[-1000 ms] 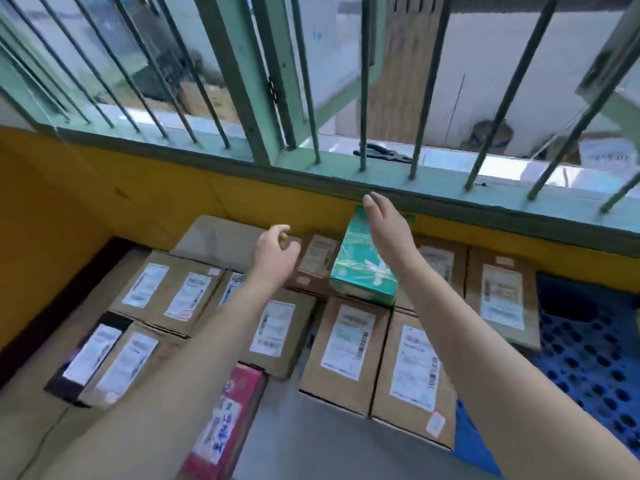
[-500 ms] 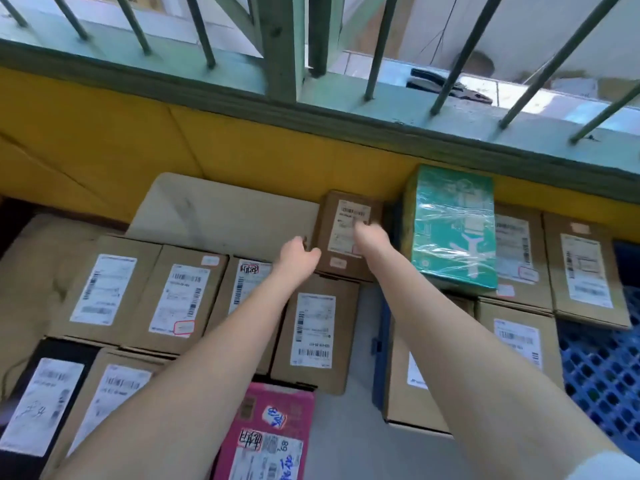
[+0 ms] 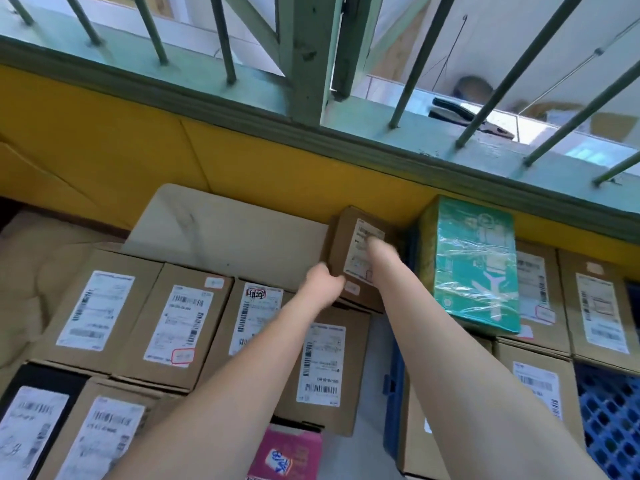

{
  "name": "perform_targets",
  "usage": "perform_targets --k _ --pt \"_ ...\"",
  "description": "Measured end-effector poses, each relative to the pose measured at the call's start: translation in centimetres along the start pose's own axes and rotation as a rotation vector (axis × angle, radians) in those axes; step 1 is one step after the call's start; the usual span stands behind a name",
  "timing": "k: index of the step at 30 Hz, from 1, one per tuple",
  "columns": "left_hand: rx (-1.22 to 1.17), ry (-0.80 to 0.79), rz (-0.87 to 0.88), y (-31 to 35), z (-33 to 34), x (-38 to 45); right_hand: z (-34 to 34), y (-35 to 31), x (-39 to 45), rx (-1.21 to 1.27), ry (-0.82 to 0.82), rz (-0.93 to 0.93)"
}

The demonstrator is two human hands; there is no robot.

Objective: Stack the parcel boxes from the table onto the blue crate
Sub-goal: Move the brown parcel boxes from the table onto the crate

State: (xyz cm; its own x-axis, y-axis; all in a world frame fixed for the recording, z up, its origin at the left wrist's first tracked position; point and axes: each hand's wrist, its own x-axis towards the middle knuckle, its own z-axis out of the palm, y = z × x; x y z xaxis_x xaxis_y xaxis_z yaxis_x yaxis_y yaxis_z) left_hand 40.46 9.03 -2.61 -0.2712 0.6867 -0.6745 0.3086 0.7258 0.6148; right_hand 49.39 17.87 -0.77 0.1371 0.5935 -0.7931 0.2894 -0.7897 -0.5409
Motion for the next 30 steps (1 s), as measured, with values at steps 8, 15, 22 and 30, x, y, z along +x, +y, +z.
perform_targets --k 8,15,22,30 --pt "-0.41 0.047 0.026 -0.2 -4.1 -3.9 -2.0 -1.5 -3.5 0.125 -0.042 -0.058" --pt "-0.725 0.015 0.148 2.8 -6.9 -12.1 -6.5 -1.8 -10.6 0.028 -0.162 -0.405" --pt "-0.6 -0.021 0.337 10.8 3.0 -21.9 -22.6 2.4 -14.6 0.201 -0.145 -0.598" --pt "-0.235 -0.103 0.298 12.7 24.6 -26.5 -43.7 16.0 -11.1 0.325 -0.033 -0.479"
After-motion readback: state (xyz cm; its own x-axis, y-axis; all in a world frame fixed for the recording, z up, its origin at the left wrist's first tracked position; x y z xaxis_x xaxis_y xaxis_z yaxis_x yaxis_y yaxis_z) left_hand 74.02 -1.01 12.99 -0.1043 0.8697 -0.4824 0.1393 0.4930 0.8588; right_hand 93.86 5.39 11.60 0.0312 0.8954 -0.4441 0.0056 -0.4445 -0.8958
